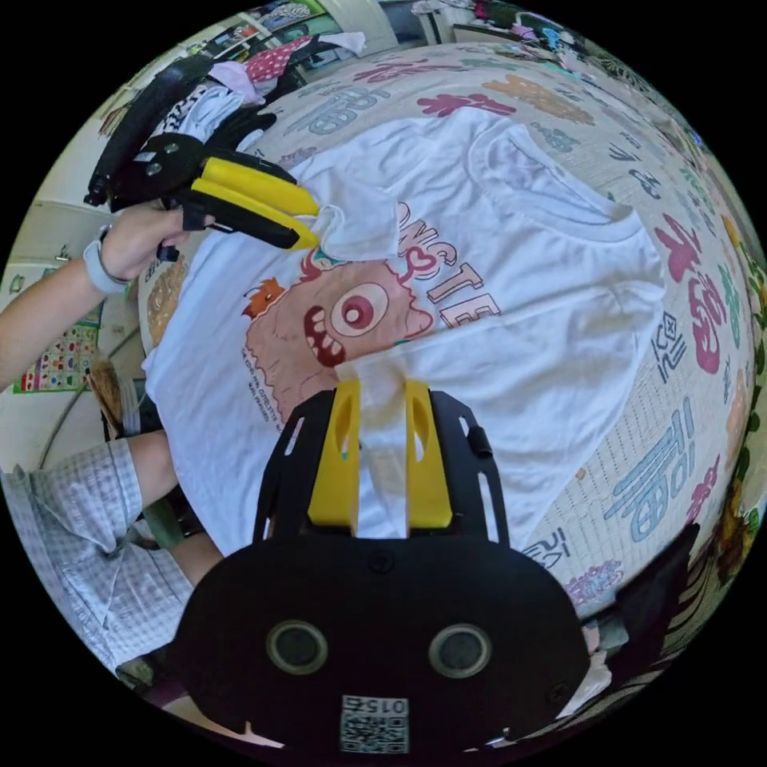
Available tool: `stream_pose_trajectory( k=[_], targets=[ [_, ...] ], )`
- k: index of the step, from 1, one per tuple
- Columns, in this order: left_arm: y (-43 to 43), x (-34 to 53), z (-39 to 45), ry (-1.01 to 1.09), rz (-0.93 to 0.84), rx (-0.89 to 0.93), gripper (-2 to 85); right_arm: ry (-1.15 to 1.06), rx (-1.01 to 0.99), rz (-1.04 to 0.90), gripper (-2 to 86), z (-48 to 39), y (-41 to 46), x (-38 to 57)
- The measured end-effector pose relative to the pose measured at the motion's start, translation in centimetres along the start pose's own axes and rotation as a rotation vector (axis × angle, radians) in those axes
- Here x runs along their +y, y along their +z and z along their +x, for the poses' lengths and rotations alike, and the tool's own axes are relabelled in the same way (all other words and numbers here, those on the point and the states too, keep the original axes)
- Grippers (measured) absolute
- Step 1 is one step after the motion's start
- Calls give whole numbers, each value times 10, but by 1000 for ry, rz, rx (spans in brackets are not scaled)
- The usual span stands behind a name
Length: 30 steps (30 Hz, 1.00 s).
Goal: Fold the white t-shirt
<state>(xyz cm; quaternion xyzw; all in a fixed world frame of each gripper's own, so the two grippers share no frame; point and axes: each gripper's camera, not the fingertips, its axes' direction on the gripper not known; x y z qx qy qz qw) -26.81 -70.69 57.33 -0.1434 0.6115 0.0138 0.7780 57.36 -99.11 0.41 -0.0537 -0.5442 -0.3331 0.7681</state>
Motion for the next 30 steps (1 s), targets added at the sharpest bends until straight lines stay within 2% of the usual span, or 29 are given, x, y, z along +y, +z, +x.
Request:
stream_pose_trajectory(
  k=[1,3,5,6,8,10,14,16,18,21,25,28,30],
  targets=[
    [-3,-3,-7,-19,5,15,68,-3,47,-2,28,1,-6,0],
    [-13,-4,-24,-53,38,92,44,31,8,10,4,11,-18,4],
    [-29,-1,-48,-126,96,178,32,130,-188,81,-1,41,-41,18],
    [-42,4,-68,-190,156,224,29,168,-217,113,-1,51,-49,25],
    [-61,15,-106,-326,271,263,27,342,-273,250,-1,97,-80,56],
    [-73,36,-163,-570,389,338,31,517,-285,360,0,137,-101,86],
    [-60,70,-220,-914,422,339,68,1031,-295,503,14,216,-114,168],
    [-58,84,-228,-1004,470,387,73,1141,-338,610,35,224,-122,193],
    [-63,82,-223,-975,462,363,74,1128,-305,637,57,219,-135,202],
    [-72,73,-212,-915,469,322,76,1062,-310,538,97,210,-142,198],
    [-63,46,-213,-858,382,343,79,933,-478,477,134,205,-143,168],
    [-67,29,-212,-831,351,273,72,825,-386,348,134,199,-151,135],
    [-71,21,-209,-807,347,253,71,816,-345,275,93,199,-151,124]
  ],
)
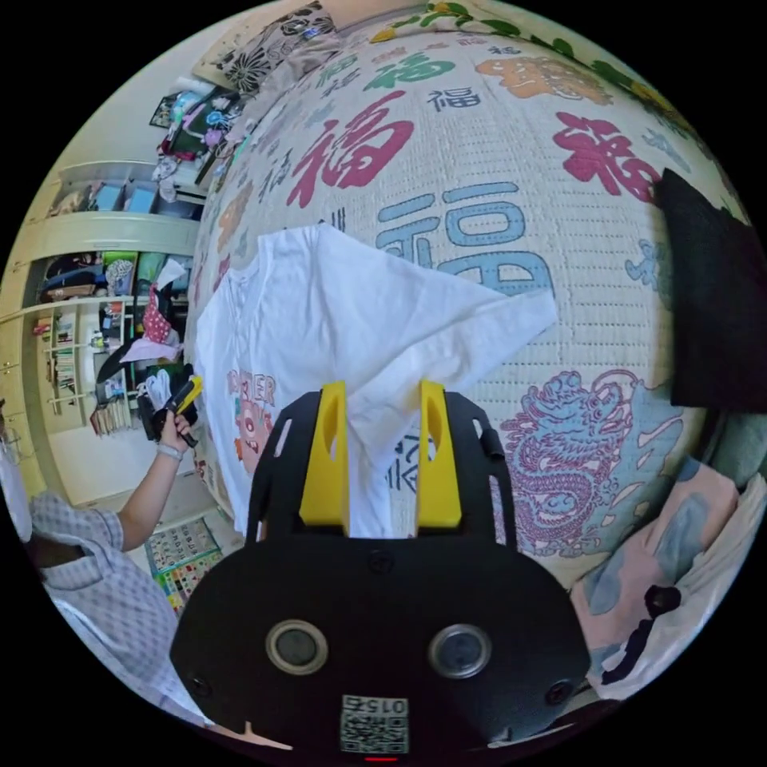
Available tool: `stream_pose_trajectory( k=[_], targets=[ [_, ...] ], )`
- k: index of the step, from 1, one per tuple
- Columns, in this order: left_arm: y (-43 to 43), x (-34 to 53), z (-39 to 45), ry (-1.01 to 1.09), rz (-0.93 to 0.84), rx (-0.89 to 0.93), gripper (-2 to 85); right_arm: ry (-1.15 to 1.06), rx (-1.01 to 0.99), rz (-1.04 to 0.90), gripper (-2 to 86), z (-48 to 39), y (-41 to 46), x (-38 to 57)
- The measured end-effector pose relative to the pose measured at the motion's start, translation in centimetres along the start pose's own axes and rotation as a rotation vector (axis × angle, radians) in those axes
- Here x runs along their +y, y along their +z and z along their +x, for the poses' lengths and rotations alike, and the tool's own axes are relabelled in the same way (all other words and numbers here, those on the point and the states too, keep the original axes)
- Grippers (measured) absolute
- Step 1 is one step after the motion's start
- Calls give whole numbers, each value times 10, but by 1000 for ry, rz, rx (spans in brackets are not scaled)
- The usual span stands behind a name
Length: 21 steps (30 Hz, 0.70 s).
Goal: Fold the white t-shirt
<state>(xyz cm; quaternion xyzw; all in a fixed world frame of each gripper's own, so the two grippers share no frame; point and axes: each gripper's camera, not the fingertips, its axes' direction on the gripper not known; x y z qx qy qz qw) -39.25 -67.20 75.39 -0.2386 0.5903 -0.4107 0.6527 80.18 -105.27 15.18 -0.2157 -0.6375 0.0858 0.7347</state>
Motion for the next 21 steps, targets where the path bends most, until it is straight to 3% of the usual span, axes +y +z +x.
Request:
stream_pose_trajectory(
  k=[2,6,11,15,17,21],
  targets=[
    [-1,-3,6,13,-2,-13,71,32,101,6,22,4,-9,-1],
    [-4,-11,17,36,11,-42,67,122,43,25,5,30,-37,16],
    [4,-24,36,94,1,-66,67,299,122,17,-3,67,-74,55],
    [21,-36,64,188,-13,-60,68,115,36,99,-4,32,-89,43],
    [36,-41,79,237,-38,-83,67,-50,-46,50,-4,0,-75,17],
    [71,-57,90,213,-64,-84,58,-139,-77,-107,-5,-18,-36,-16]
  ],
)
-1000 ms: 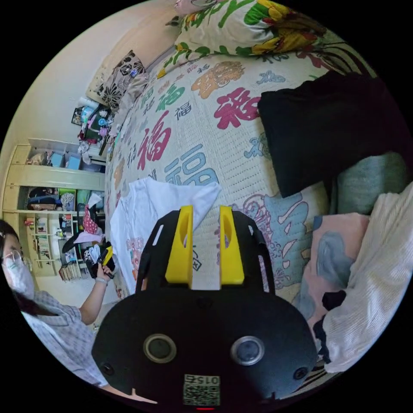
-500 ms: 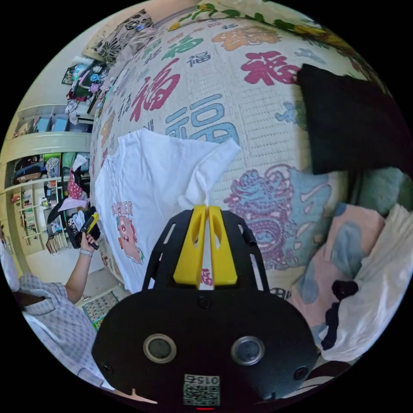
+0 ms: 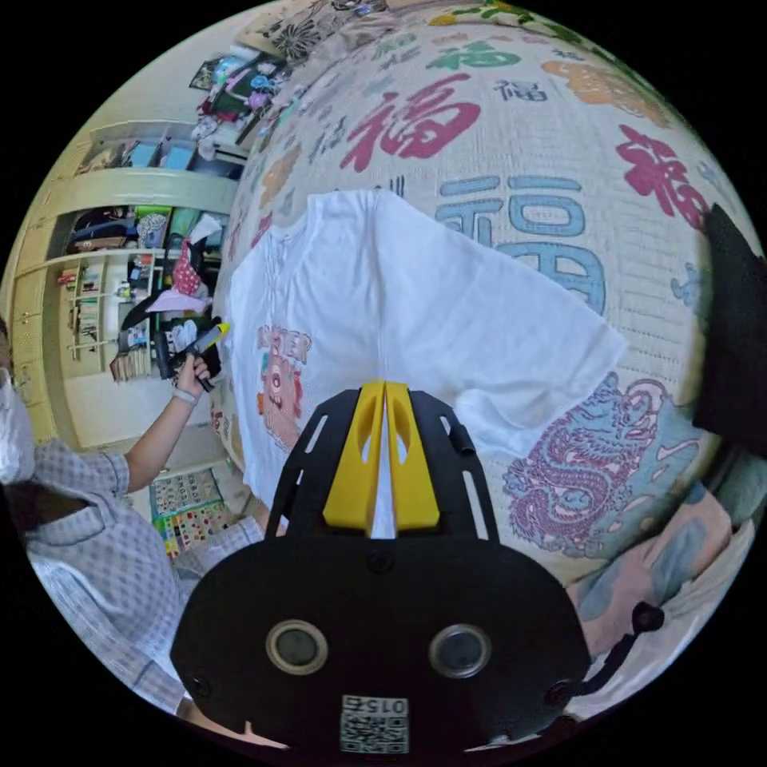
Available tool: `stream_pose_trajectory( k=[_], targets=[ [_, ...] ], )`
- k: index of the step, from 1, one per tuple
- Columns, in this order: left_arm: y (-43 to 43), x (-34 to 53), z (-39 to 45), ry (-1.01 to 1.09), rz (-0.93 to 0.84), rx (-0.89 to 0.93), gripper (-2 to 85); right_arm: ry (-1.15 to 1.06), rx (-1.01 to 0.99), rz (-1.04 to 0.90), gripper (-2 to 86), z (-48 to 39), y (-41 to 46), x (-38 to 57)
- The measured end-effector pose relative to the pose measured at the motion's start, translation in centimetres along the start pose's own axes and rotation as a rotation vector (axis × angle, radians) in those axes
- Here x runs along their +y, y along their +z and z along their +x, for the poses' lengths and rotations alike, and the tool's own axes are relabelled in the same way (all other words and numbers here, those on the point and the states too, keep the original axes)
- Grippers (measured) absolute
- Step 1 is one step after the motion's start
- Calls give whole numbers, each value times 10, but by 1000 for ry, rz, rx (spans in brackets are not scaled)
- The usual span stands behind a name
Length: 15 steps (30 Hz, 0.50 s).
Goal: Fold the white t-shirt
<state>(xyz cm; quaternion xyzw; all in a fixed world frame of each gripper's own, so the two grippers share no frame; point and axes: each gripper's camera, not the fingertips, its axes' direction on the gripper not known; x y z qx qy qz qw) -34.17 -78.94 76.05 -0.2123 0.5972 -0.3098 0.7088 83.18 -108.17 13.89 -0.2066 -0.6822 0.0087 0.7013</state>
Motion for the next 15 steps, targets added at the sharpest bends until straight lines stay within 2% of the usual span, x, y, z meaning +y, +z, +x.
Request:
stream_pose_trajectory(
  k=[2,3,5,8,10,11,15],
  targets=[
    [13,-6,-5,-32,-33,-36,38,42,166,-117,-5,13,15,3],
    [20,-8,-10,-36,-59,-67,23,52,139,-100,-5,18,12,8],
    [24,-10,-15,-30,-64,-68,7,243,105,-38,-4,44,-7,34],
    [28,-9,-16,-90,-83,-122,-3,380,257,-74,-1,61,-24,65],
    [28,-13,-1,-80,-87,-285,-2,335,234,-45,4,53,-35,70],
    [27,-15,6,-47,-65,-277,0,262,213,8,12,41,-43,66],
    [39,-55,66,263,69,-19,55,-55,180,116,65,-5,-52,21]
  ],
)
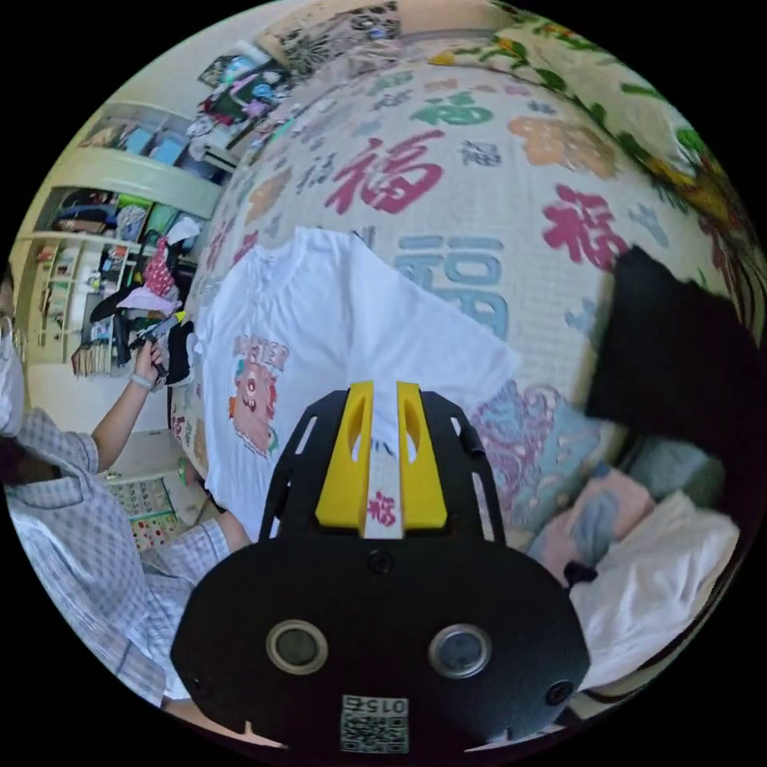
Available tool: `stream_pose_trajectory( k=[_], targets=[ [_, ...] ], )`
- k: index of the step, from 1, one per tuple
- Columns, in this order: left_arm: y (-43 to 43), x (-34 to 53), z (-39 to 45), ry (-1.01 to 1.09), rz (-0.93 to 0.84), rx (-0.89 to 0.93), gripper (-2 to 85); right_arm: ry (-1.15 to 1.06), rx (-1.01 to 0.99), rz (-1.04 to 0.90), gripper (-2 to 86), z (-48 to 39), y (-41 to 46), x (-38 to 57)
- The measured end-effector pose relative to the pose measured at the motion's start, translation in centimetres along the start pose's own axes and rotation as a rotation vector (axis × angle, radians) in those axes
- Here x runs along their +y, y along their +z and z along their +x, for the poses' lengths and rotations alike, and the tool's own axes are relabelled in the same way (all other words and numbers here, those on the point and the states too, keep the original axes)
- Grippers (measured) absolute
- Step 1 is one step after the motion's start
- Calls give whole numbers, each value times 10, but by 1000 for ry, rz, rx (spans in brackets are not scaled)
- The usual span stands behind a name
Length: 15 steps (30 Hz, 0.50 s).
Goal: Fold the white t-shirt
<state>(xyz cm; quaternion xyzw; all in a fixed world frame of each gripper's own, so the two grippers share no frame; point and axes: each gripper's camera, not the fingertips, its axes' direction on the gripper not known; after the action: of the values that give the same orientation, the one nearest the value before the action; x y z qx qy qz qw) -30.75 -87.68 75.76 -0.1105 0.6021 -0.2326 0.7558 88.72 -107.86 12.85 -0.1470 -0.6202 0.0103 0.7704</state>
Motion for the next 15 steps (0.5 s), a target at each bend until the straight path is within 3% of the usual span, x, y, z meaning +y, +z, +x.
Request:
stream_pose_trajectory(
  k=[4,9,13,15],
  targets=[
    [68,-75,40,173,-86,179,107,-251,-135,37,109,-33,18,-80],
    [155,-120,65,281,-301,219,100,-357,-31,-105,125,-49,51,-136],
    [207,-120,79,315,-451,161,24,-380,0,-384,18,-45,92,-136],
    [216,-120,81,312,-433,186,17,-404,36,-352,7,-43,93,-134]
  ],
)
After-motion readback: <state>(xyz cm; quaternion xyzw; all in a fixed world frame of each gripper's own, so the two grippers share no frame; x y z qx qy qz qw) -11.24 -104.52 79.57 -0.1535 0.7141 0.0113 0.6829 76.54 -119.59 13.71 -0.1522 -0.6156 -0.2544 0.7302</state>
